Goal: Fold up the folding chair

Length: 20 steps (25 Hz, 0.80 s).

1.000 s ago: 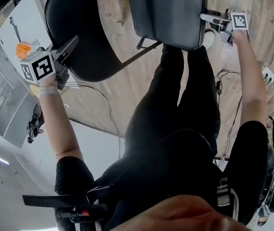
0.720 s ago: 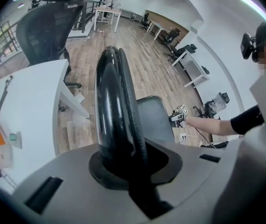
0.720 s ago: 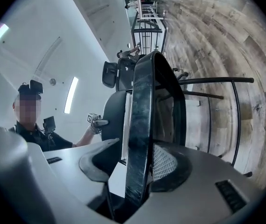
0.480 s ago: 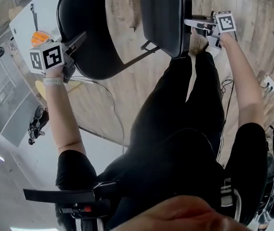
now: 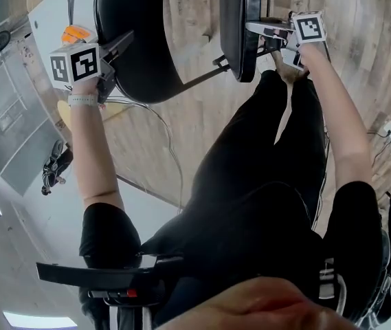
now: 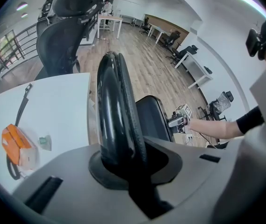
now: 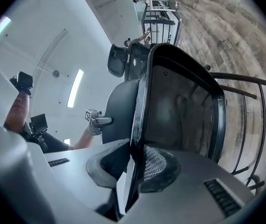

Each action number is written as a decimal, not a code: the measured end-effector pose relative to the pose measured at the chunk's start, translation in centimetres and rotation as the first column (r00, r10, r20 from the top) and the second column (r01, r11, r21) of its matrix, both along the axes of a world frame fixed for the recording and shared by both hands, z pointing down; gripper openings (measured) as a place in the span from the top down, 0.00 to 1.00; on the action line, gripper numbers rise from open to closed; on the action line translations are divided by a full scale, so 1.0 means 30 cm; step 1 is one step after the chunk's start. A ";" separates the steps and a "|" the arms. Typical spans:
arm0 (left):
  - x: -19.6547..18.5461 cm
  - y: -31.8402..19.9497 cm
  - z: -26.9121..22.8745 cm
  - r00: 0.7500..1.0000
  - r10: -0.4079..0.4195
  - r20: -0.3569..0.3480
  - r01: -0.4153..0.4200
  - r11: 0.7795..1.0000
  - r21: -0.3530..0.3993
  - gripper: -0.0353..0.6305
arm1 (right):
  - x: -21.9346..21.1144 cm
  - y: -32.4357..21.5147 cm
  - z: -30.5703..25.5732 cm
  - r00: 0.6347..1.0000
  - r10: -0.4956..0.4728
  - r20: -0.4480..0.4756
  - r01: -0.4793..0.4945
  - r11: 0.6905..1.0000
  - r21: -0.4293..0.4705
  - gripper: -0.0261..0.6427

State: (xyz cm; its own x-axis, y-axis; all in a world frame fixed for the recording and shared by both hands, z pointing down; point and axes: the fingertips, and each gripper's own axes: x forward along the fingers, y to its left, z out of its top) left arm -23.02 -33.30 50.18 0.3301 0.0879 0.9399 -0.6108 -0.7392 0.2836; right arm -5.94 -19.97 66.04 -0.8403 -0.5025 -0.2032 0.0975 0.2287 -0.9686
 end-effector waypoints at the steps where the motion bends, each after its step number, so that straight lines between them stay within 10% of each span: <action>1: -0.004 -0.002 0.003 1.000 -0.002 0.002 0.002 1.000 0.004 0.86 | -0.026 -0.014 -0.004 1.000 -0.005 -0.002 0.005 1.000 0.002 0.87; 20: -0.101 -0.077 0.000 0.999 -0.031 0.032 0.029 0.998 0.059 0.86 | -0.431 -0.303 -0.037 0.995 -0.006 -0.102 0.002 0.999 -0.035 0.91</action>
State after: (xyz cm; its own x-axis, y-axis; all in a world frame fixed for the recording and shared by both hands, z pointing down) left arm -26.04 -35.61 50.18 0.3003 0.0226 0.9536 -0.6413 -0.7353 0.2194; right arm -18.87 -29.06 64.93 -0.8580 -0.5041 -0.0987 -0.0015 0.1947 -0.9809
